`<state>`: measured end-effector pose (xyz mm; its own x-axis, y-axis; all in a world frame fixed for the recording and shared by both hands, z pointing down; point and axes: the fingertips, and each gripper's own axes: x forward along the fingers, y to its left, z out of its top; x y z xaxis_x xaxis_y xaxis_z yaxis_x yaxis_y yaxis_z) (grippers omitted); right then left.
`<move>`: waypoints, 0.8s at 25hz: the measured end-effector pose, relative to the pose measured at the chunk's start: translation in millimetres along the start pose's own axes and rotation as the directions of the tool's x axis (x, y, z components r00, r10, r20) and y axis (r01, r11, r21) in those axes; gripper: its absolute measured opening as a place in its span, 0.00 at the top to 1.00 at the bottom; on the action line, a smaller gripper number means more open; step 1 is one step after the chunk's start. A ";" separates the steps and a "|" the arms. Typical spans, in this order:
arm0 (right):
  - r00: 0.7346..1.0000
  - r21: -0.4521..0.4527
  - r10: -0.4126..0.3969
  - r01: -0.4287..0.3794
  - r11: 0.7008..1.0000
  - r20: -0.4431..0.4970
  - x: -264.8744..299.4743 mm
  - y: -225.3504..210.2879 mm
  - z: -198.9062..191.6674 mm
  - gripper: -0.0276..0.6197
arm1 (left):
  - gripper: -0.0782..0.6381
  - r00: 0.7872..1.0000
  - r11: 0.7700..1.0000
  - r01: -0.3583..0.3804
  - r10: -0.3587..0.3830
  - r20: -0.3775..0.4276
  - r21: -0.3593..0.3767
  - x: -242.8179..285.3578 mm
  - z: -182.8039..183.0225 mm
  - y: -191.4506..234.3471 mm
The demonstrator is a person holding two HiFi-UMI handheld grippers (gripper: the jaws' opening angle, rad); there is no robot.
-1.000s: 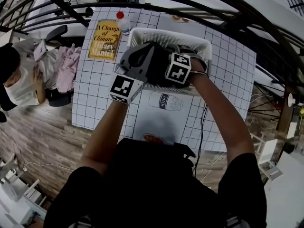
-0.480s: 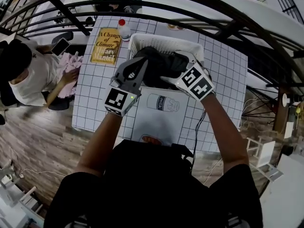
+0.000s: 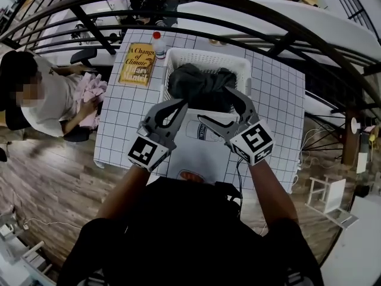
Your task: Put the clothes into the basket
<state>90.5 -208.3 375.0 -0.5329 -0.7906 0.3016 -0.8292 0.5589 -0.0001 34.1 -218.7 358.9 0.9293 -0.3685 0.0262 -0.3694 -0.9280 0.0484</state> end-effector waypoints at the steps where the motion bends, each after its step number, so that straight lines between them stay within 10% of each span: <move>1: 1.000 0.010 -0.002 0.002 1.000 0.023 -5.0 7.3 0.2 0.29 | 0.89 1.000 1.000 0.005 -0.005 -0.004 -0.008 -3.7 -0.7 -4.2; 12: 0.976 0.049 -0.041 0.031 0.998 0.216 -49.6 65.5 20.3 0.85 | 0.89 0.995 0.995 0.097 -0.097 0.007 -0.003 -35.6 18.5 -50.8; 20: 0.958 0.065 -0.117 0.104 0.992 0.261 -68.8 76.9 24.0 0.93 | 0.89 0.989 0.989 0.147 -0.147 0.011 -0.023 -46.3 29.7 -71.5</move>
<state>59.4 -116.9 331.3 -0.4572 -0.8884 0.0405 -0.8893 0.4563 -0.0311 17.7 -136.8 324.6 0.9735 -0.2287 0.0083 -0.2287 -0.9706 0.0749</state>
